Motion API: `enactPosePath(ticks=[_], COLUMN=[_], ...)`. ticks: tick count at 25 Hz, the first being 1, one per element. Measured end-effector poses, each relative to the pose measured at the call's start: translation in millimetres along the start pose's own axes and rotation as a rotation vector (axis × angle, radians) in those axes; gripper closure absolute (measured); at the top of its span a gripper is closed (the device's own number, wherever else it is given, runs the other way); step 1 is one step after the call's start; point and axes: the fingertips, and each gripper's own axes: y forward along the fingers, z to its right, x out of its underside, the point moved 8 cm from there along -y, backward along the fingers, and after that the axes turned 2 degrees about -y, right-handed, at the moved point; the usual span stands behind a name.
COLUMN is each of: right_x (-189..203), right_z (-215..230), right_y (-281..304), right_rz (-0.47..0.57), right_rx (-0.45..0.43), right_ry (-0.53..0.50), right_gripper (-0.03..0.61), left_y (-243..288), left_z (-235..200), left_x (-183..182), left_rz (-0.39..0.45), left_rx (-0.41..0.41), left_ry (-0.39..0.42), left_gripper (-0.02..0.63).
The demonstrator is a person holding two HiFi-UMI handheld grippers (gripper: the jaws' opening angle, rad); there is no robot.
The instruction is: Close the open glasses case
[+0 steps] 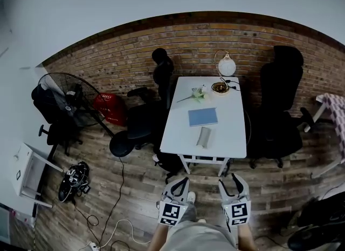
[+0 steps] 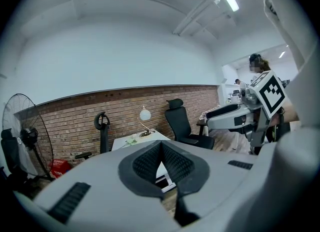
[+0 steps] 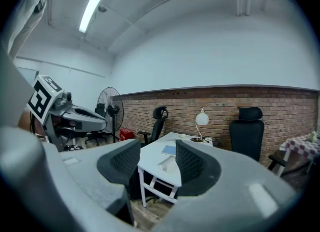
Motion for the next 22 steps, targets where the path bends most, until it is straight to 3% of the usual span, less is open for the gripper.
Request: enactPosePath(ticks=[11, 22], right_x=[-2, -16], right_z=[6, 18], right_y=[35, 107], right_rz=[-0.028, -0.039], right_rx=[0.022, 0.035], right_ry=[0.006, 0.02], right_gripper=[0.356, 0.356], left_y=[33, 86], left_z=[-25, -74], left_x=[4, -4], left_rz=[0.006, -0.007], left_rx=[0.033, 0.074], left_ry=[0.004, 0.01], left_gripper=[0.611, 0.611])
